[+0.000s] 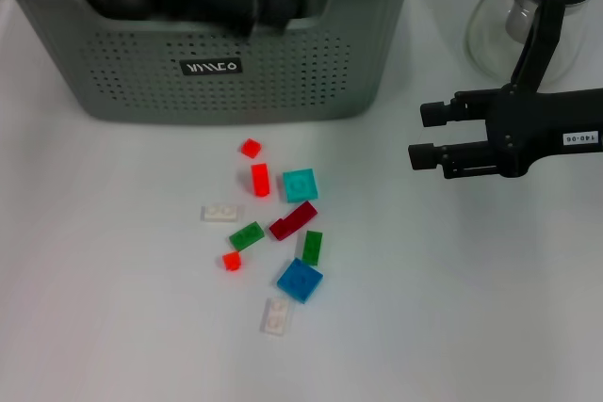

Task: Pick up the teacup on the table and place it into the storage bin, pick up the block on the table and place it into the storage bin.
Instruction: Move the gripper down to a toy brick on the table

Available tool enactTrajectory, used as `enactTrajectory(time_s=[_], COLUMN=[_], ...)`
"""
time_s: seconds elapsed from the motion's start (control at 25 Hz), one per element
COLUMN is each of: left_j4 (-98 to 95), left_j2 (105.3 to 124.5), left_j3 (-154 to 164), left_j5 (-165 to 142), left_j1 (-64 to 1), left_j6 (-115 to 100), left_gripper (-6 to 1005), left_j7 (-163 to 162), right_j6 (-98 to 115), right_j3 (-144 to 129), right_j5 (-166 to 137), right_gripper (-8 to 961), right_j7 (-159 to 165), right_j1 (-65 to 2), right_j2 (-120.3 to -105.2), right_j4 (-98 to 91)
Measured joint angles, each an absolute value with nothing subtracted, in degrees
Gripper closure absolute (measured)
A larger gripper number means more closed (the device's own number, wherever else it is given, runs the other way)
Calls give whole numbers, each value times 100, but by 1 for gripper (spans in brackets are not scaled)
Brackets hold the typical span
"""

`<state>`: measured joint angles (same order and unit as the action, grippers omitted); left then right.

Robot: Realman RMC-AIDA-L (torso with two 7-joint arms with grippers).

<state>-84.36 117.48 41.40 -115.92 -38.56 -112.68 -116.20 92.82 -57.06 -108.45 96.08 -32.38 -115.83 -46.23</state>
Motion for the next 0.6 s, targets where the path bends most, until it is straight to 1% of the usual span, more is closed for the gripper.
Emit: enactTrajectory(time_s=[0.08,0.32,0.48,0.6], left_j4=[-8282,-8095,-7828,-7490], left_j2=[11752,11862,11947,11964], left_j3=[4076,4955,5079,5217], left_j5=[-11460,-11634,-12112,-12633], left_j1=[-3701,-2972,-2885,-2966], left_j6=[-11544,-11529,-11422,-11216], left_gripper=[196,198,200,201], left_j7=[-11231,-10198,-10015,-9959], right_j6=[9282,9282,9281,9257], right_j3=[-5707,-5715,-5711,-5711], right_j5=[-10846,-10846,-10846,-10846], right_gripper=[204,204,204,204], right_j7=[9611,9657,9674,9675], right_j1=[-3240,-3261,-3260,-3257], right_j2=[-11584,-11581,-11576,-11575], right_j4=[-4623,-4623,-4623,-4621])
